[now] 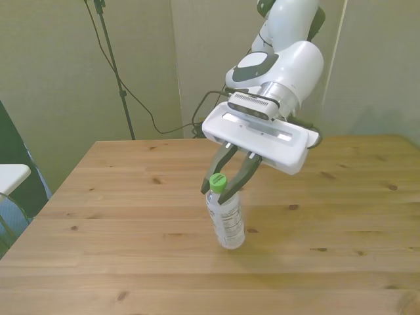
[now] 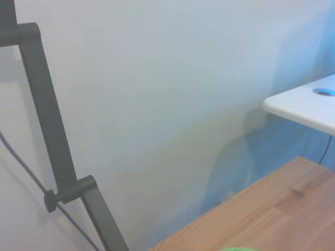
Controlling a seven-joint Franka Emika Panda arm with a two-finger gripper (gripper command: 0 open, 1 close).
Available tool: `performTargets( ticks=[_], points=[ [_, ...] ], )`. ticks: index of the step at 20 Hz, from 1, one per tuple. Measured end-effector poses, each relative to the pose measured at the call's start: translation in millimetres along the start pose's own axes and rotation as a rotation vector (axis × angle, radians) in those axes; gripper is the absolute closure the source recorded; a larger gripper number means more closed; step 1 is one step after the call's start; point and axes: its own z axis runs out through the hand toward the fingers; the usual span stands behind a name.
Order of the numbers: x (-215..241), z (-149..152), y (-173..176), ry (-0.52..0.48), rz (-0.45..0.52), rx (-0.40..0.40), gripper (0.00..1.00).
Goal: Stand the water bottle
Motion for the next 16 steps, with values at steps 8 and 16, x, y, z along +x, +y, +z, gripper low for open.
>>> performTargets(
  ticks=[8,16],
  points=[
    [-29.3,15.0,9.2,0.067,0.042,0.006,0.0],
    [-25.9,14.0,7.3,0.04,0.022,-0.009,0.0]
  ],
)
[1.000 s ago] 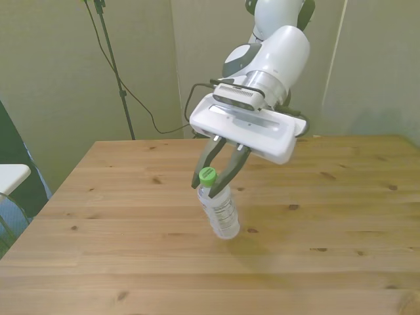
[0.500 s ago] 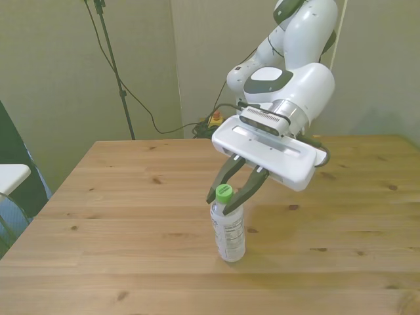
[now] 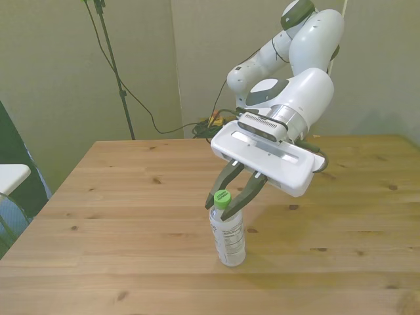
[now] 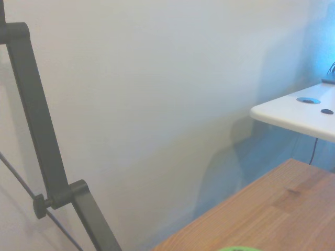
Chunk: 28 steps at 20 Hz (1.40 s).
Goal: Stand the water bottle
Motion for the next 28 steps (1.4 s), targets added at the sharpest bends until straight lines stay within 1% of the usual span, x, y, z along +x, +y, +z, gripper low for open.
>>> performTargets(
  ticks=[11,14,17,21,23,26,28],
  points=[
    [2.6,-7.2,1.6,-0.015,-0.014,-0.01,0.0],
    [15.2,-16.2,-4.4,-0.017,-0.021,-0.001,0.0],
    [41.6,-32.0,-13.0,-0.037,-0.021,0.01,0.0],
    [84.2,-59.4,-19.9,-0.11,-0.035,0.019,0.0],
    [99.4,-71.7,-18.9,-0.169,-0.057,0.006,0.0],
    [110.5,-83.7,-15.1,-0.273,-0.118,-0.021,0.0],
    [106.4,-88.6,-12.2,-0.343,-0.166,-0.036,0.0]
  ],
)
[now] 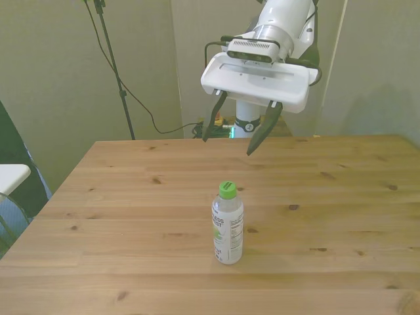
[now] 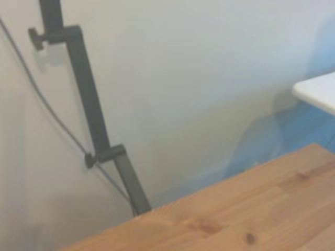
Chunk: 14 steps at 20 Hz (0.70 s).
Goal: Stand the water bottle
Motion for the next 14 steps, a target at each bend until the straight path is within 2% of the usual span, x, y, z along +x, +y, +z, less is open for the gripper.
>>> performTargets(
  ticks=[8,14],
  points=[
    [-71.1,-5.6,-9.6,-0.274,-0.179,-0.011,0.0],
    [-59.6,-5.1,7.8,-0.488,-0.277,-0.071,0.0]
  ],
)
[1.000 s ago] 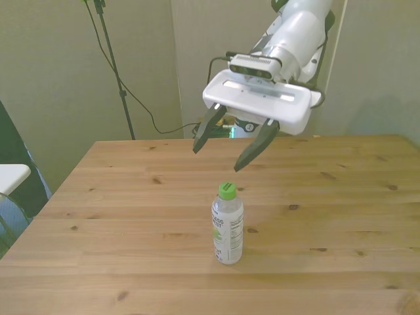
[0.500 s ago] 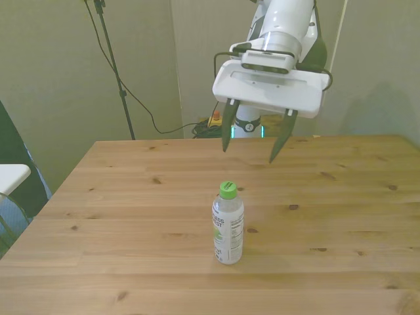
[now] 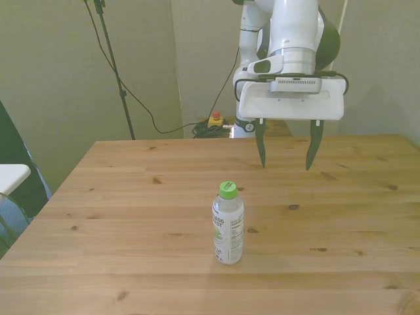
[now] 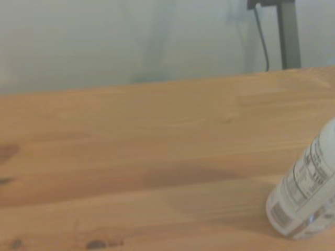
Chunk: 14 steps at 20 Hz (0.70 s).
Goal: Stand the water bottle
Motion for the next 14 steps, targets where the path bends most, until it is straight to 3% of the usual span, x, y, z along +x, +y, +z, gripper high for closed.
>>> performTargets(
  ticks=[4,9,14],
  points=[
    [10.2,5.8,20.3,-0.159,-0.056,-0.029,0.0],
    [12.8,24.7,21.4,-0.208,-0.099,-0.094,0.0],
    [13.4,9.5,33.0,-0.253,-0.115,-0.099,0.0]
  ],
)
